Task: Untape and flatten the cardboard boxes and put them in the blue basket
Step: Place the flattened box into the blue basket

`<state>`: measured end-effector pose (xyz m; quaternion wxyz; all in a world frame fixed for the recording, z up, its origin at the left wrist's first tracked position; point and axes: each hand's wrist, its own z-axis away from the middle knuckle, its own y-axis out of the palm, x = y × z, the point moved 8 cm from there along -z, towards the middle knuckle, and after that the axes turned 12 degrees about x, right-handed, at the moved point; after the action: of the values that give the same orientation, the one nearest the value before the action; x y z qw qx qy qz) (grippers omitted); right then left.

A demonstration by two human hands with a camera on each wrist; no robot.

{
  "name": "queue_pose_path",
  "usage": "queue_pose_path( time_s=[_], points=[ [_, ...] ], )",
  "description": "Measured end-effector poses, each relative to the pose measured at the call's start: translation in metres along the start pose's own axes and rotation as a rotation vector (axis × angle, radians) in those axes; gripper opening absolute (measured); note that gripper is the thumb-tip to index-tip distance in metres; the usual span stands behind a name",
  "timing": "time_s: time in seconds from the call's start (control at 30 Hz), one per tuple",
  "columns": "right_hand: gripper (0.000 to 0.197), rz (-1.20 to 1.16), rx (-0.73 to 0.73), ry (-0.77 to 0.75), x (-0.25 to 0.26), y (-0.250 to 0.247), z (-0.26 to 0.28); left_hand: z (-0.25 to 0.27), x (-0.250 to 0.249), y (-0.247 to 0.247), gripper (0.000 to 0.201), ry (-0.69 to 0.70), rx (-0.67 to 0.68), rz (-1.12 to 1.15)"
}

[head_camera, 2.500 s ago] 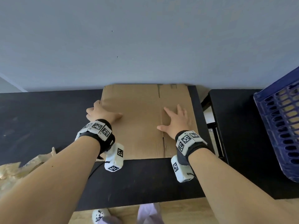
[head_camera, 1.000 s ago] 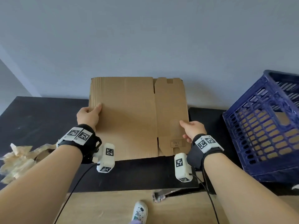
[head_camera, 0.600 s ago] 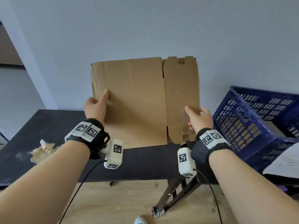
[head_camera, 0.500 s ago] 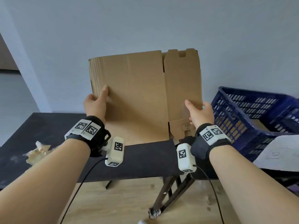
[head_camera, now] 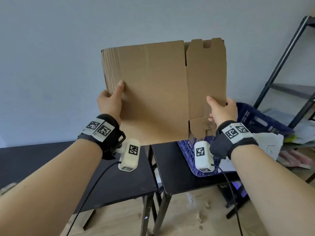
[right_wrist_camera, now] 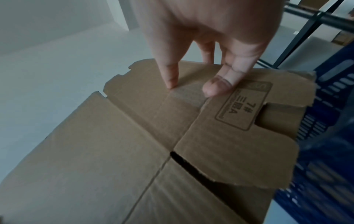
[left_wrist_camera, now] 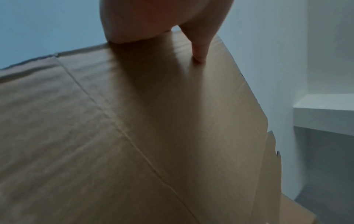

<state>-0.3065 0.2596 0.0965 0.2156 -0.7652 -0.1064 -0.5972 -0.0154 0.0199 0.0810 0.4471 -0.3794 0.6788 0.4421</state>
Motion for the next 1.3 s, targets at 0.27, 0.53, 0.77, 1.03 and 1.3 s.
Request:
queue_pose_path(
  time_s=[0.27,0.53,0.77,1.03,1.3],
  points=[
    [0.058,-0.048,-0.103,-0.021,-0.036,-0.139,-0.095,0.009,0.007,0.187,0.045,0.066,0.122,0.009],
    [0.047,-0.055,-0.086,0.01,-0.071,-0.247,-0.214,0.0,0.052,0.353,0.032,0.013,0.124,-0.017],
    [0.059,0.005,0.046,0.165,-0.122,-0.255,-0.295,-0.024,0.116,0.406,0.063,-0.128,0.054,-0.169],
    [0.054,0.093,0.28,0.491,-0.196,-0.228,-0.328,-0.06,0.21,0.409,0.054,-0.483,0.223,-0.491],
    [0.051,0.218,0.486,0.683,-0.236,-0.211,-0.354,-0.07,0.248,0.43,0.07,-0.634,0.432,-0.753]
  ],
)
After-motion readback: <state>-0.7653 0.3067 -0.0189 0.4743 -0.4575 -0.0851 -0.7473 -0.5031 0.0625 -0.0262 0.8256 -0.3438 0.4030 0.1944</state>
